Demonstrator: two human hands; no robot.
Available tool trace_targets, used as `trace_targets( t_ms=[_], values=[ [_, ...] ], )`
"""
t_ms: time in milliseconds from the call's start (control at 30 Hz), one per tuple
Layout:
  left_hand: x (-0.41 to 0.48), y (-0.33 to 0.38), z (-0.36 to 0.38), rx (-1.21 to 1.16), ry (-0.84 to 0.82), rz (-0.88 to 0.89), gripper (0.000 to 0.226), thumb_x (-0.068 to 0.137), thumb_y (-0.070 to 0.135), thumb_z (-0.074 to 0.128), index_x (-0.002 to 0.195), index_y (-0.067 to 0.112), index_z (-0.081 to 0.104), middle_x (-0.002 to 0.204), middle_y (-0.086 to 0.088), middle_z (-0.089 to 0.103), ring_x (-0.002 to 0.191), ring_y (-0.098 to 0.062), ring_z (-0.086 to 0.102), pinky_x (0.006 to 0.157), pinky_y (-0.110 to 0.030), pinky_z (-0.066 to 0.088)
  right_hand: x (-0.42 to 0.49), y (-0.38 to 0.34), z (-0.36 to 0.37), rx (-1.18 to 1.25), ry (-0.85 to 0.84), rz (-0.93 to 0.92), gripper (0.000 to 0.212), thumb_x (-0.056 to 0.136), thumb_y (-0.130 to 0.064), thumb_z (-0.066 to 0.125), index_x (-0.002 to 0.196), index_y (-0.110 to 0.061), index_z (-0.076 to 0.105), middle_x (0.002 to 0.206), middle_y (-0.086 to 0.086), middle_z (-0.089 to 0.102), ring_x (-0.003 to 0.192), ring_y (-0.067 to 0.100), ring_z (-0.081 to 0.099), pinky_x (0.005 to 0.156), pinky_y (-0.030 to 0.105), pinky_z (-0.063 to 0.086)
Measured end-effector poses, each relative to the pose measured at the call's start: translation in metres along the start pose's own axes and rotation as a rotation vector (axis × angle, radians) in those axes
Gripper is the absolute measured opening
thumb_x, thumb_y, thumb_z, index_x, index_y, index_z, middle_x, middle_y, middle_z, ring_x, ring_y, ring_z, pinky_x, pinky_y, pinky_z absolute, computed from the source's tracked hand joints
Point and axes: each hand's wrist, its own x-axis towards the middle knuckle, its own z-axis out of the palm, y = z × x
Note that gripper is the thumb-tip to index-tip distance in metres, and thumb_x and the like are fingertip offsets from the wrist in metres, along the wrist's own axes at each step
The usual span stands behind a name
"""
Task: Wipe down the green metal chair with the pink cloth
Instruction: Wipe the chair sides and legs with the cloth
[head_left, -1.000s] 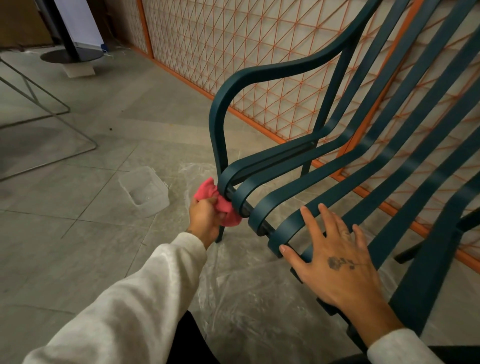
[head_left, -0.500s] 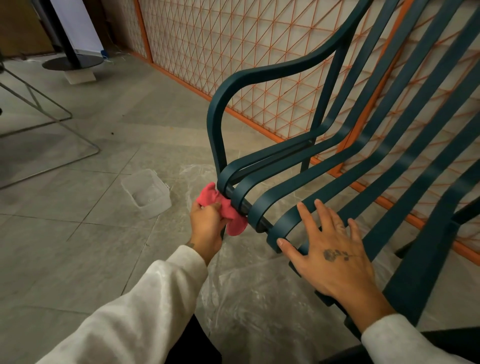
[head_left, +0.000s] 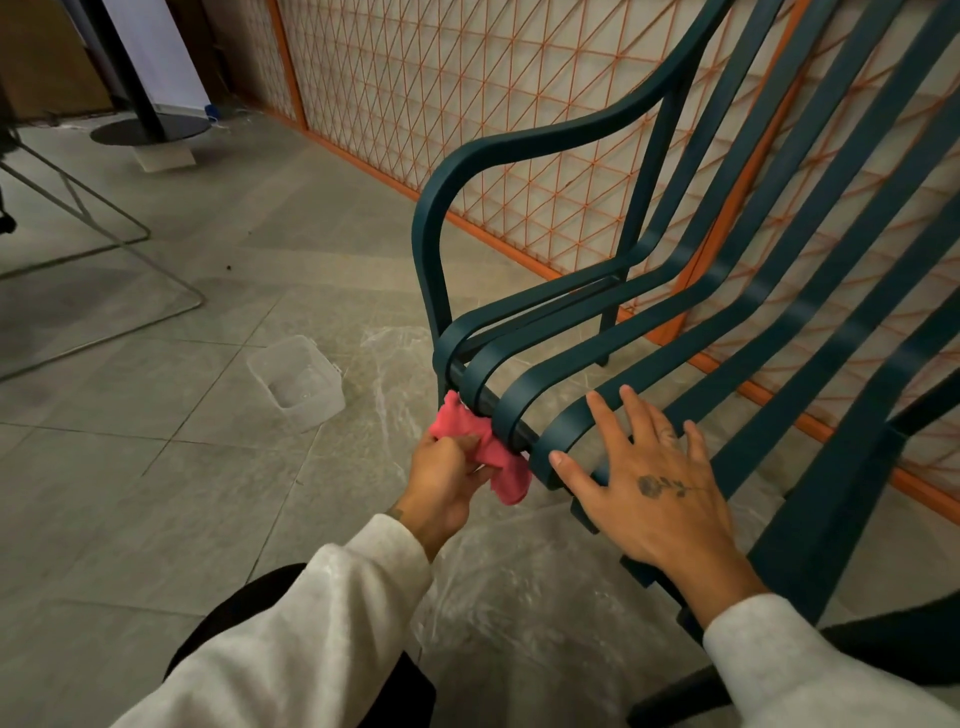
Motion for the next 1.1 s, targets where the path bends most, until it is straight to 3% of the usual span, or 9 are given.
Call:
trace_targets(
  t_ms=[133, 267, 367, 500, 633, 767, 867, 933, 1100],
  values=[
    [-0.010, -0.003, 0.000, -0.006, 0.011, 0.011, 0.054, 0.095, -0.009, 0.044, 0.144, 0.014, 0.047, 0.114, -0.016, 0.070, 0.101, -0.032, 0.069, 0.067, -0.039, 0.059, 0.000, 0.001, -0.002, 0.051, 0.002, 0.011, 0.077, 0.087, -0.078, 0.004, 0.153, -0.040, 0.000, 0.164, -0.003, -0.002, 0.151, 0.019, 0.001, 0.120, 0.052, 0.000],
    [-0.016, -0.015, 0.010, 0.059, -0.013, -0.058, 0.044, 0.094, -0.010, 0.043, 0.131, 0.011, 0.055, 0.098, -0.013, 0.071, 0.093, -0.030, 0.067, 0.074, -0.043, 0.055, 0.000, 0.003, -0.006, 0.102, -0.036, 0.019, 0.071, 0.090, -0.074, 0.001, 0.153, -0.042, 0.002, 0.164, -0.006, -0.003, 0.151, 0.016, -0.002, 0.120, 0.050, -0.003],
    [-0.026, -0.029, 0.020, 0.087, -0.104, -0.101, 0.048, 0.092, -0.011, 0.042, 0.127, 0.017, 0.060, 0.106, -0.016, 0.073, 0.096, -0.032, 0.069, 0.074, -0.043, 0.057, 0.000, 0.005, -0.005, 0.145, -0.030, 0.015, 0.070, 0.090, -0.073, 0.000, 0.153, -0.043, 0.005, 0.164, -0.008, -0.001, 0.150, 0.014, -0.001, 0.121, 0.049, -0.004],
    [-0.034, -0.035, 0.017, -0.015, -0.106, -0.130, 0.045, 0.095, -0.011, 0.042, 0.122, 0.021, 0.058, 0.117, -0.017, 0.070, 0.104, -0.034, 0.069, 0.075, -0.043, 0.059, 0.000, 0.006, -0.006, 0.183, -0.040, 0.018, 0.072, 0.089, -0.073, -0.002, 0.153, -0.043, 0.008, 0.164, -0.008, 0.000, 0.150, 0.013, 0.000, 0.121, 0.049, -0.004],
    [-0.036, -0.036, 0.009, -0.038, -0.071, -0.150, 0.052, 0.094, -0.010, 0.044, 0.141, 0.012, 0.045, 0.112, -0.018, 0.069, 0.094, -0.031, 0.069, 0.066, -0.039, 0.059, -0.001, 0.005, -0.007, 0.179, -0.040, 0.019, 0.070, 0.091, -0.072, 0.001, 0.153, -0.043, 0.010, 0.164, -0.008, 0.000, 0.150, 0.014, 0.001, 0.121, 0.048, -0.005],
    [-0.038, -0.044, 0.014, -0.049, -0.074, -0.216, 0.050, 0.094, -0.009, 0.044, 0.141, 0.008, 0.043, 0.110, -0.020, 0.069, 0.087, -0.029, 0.072, 0.065, -0.040, 0.061, -0.001, 0.004, -0.007, 0.169, -0.039, 0.024, 0.069, 0.092, -0.072, 0.002, 0.154, -0.042, 0.010, 0.164, -0.008, 0.000, 0.150, 0.015, 0.001, 0.120, 0.049, -0.005],
    [-0.047, -0.052, 0.023, 0.020, -0.134, -0.267, 0.039, 0.095, -0.009, 0.043, 0.132, 0.003, 0.051, 0.089, -0.014, 0.072, 0.074, -0.022, 0.072, 0.063, -0.037, 0.061, 0.000, 0.004, -0.007, 0.176, -0.042, 0.029, 0.067, 0.092, -0.071, 0.003, 0.153, -0.043, 0.010, 0.164, -0.009, -0.001, 0.150, 0.014, 0.001, 0.120, 0.049, -0.005],
    [-0.054, -0.056, 0.026, 0.028, -0.165, -0.262, 0.037, 0.096, -0.009, 0.043, 0.128, 0.005, 0.055, 0.088, -0.012, 0.073, 0.070, -0.020, 0.072, 0.061, -0.036, 0.061, 0.001, 0.005, -0.008, 0.197, -0.054, 0.030, 0.066, 0.093, -0.070, 0.005, 0.153, -0.044, 0.011, 0.164, -0.010, 0.000, 0.150, 0.013, 0.000, 0.120, 0.048, -0.006],
    [-0.069, -0.053, 0.022, 0.052, -0.210, -0.218, 0.035, 0.095, -0.007, 0.047, 0.125, 0.008, 0.058, 0.100, -0.013, 0.072, 0.086, -0.026, 0.070, 0.074, -0.038, 0.061, 0.006, 0.012, -0.015, 0.419, -0.148, 0.038, 0.060, 0.095, -0.068, 0.009, 0.150, -0.047, 0.023, 0.162, -0.016, 0.006, 0.149, 0.007, 0.001, 0.120, 0.045, -0.010]
  ],
)
